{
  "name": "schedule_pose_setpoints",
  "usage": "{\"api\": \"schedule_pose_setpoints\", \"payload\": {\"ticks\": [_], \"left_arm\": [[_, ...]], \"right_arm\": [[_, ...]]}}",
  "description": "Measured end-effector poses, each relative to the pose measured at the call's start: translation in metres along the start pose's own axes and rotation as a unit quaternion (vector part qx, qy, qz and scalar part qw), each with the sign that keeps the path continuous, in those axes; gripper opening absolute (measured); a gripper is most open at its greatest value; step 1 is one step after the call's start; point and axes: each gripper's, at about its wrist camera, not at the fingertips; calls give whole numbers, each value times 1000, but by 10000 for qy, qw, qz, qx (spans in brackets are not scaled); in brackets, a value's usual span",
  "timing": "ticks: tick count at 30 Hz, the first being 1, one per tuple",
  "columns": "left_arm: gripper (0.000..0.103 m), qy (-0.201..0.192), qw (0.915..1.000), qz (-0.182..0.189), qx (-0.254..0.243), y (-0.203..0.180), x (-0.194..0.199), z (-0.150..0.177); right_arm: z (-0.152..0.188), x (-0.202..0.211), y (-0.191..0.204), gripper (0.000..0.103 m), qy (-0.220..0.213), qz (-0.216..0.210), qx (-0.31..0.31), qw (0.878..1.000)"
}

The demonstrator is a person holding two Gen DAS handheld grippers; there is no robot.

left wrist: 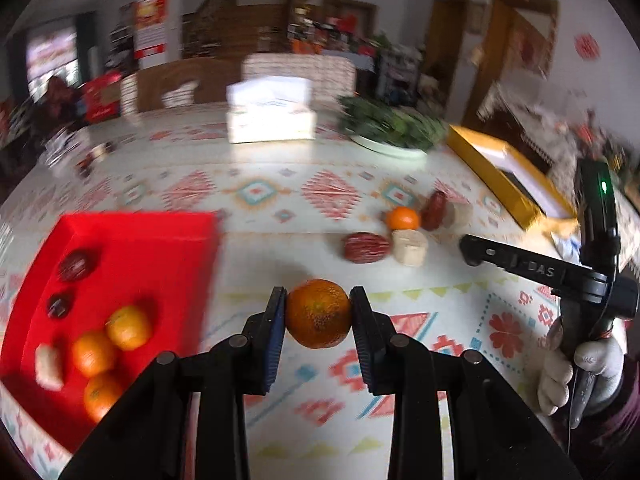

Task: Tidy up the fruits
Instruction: 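Carry both to the red box, release the orange from the left tool while the right holds the plum above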

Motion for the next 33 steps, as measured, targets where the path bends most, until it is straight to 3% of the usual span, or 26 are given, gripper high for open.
{"api": "schedule_pose_setpoints", "payload": {"ticks": [2, 7, 16, 25, 33], "left_arm": [[31, -19, 9997, -98, 218, 19, 10, 8], [31, -8, 9962, -459, 741, 67, 29, 28], [31, -26, 9874, -941, 1270, 129, 46, 59], [31, 137, 9811, -1124, 1568, 170, 45, 82], [32, 147, 9847, -1144, 1307, 167, 41, 79]], "right_arm": [[0, 4, 3, 27, -7, -94, -15, 10000], [3, 14, 19, 27, 279, -796, -296, 9960], [22, 14, 123, 27, 609, -1253, 458, 9892], [51, -33, 217, 27, 1102, -1358, 1170, 9776], [60, -86, 259, 27, 1456, -1191, 1391, 9722]]}}
Point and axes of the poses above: each gripper's, at about its wrist camera, not at the fingertips, and x roughly against the way its jaws point, y to its left, z to its underside, and after that the axes turned 10 degrees about -x, right-handed
